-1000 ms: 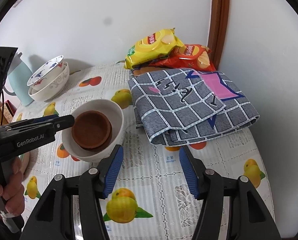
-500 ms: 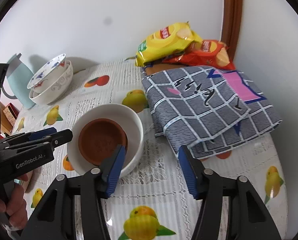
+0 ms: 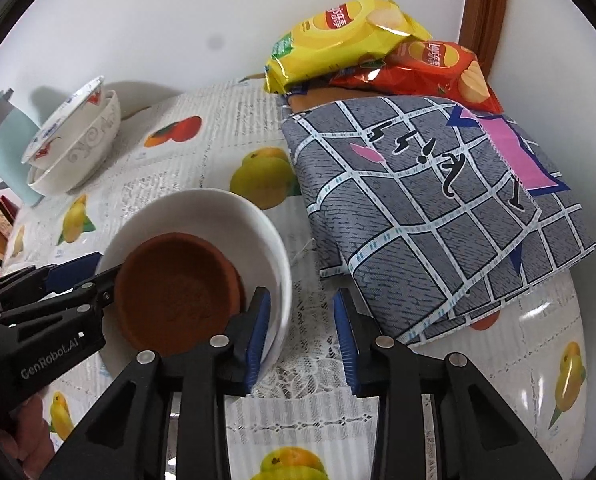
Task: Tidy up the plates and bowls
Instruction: 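Close the left gripper on the white bowl rim while the right gripper grips the rim too, then carry the white bowl with both grippers over the teal plate stack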
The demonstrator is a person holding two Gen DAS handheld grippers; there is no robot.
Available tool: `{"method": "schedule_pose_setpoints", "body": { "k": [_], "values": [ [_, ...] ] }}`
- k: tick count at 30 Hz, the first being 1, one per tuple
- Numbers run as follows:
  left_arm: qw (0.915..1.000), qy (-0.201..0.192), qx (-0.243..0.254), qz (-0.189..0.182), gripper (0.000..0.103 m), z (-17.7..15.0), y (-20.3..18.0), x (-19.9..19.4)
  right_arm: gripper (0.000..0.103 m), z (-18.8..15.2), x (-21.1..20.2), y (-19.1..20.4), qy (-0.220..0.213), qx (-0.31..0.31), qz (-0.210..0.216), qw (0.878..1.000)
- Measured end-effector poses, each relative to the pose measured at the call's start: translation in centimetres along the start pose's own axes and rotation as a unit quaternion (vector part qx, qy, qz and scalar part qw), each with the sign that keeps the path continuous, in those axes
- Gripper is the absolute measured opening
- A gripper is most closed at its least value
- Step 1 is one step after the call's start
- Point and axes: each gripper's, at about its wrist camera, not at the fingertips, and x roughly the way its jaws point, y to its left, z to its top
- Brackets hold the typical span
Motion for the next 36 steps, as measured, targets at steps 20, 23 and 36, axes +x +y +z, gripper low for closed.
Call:
{"method": "schedule_pose_setpoints", "body": {
  "k": [20, 23, 36],
  "values": [
    [0.9997, -0.001, 0.023, -0.011, 0.009, 0.2, -1.5, 0.7, 0.012, 0.2, 0.9, 0.3, 0.006, 0.018, 0.041, 0.999],
    [0.9997, -0.007, 0.020, -0.012, 0.009, 0.1, -1.5, 0.7, 0.012, -0.1, 0.8, 0.2, -0.001, 0.020, 0.044, 0.999],
    [0.9991, -0.008, 0.012, -0.040, 0.007, -1.3, -0.8, -0.7, 0.008, -1.2, -0.9, 0.3, -0.012, 0.022, 0.037, 0.999]
  ]
}}
